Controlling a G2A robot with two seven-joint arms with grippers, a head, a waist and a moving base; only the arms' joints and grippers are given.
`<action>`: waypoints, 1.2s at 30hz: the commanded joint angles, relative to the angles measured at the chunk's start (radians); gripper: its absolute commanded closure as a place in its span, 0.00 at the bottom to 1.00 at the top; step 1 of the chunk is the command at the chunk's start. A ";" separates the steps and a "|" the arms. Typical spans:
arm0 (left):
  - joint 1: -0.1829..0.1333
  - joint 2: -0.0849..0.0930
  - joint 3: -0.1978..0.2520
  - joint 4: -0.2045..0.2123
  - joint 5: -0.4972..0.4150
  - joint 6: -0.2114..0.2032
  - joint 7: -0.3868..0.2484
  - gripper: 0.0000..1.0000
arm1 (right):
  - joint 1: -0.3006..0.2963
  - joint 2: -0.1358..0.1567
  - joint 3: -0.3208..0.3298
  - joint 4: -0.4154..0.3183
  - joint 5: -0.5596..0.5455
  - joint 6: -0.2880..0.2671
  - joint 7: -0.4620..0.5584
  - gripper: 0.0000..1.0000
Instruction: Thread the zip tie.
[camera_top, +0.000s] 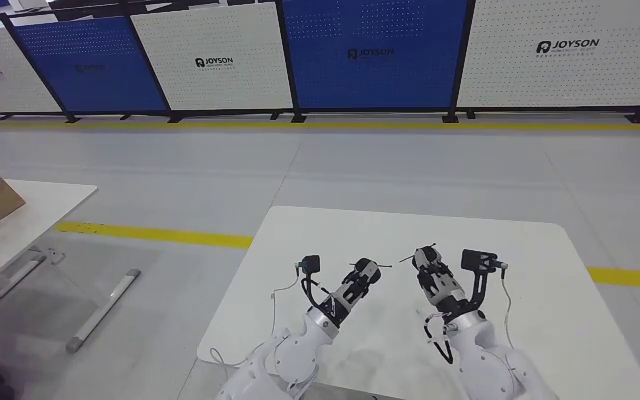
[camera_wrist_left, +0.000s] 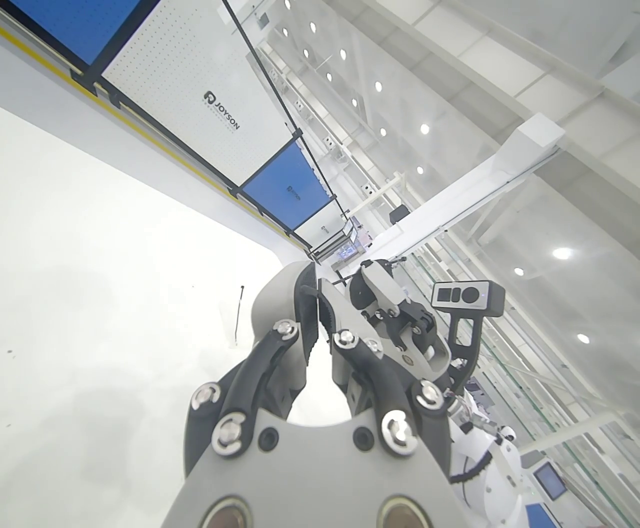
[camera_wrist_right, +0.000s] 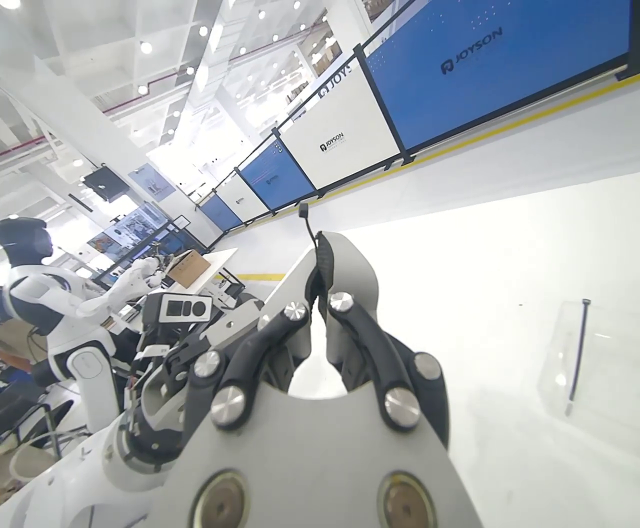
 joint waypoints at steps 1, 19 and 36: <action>0.000 0.000 0.000 0.000 0.000 0.000 0.000 1.00 | -0.003 -0.001 0.006 0.002 0.035 -0.020 0.015 1.00; 0.000 0.000 0.000 0.000 0.000 0.000 0.000 1.00 | -0.011 -0.002 0.026 0.013 0.088 -0.070 0.028 1.00; 0.000 0.000 0.000 0.000 0.000 0.000 0.000 1.00 | 0.014 -0.016 -0.005 0.054 0.074 -0.049 0.028 1.00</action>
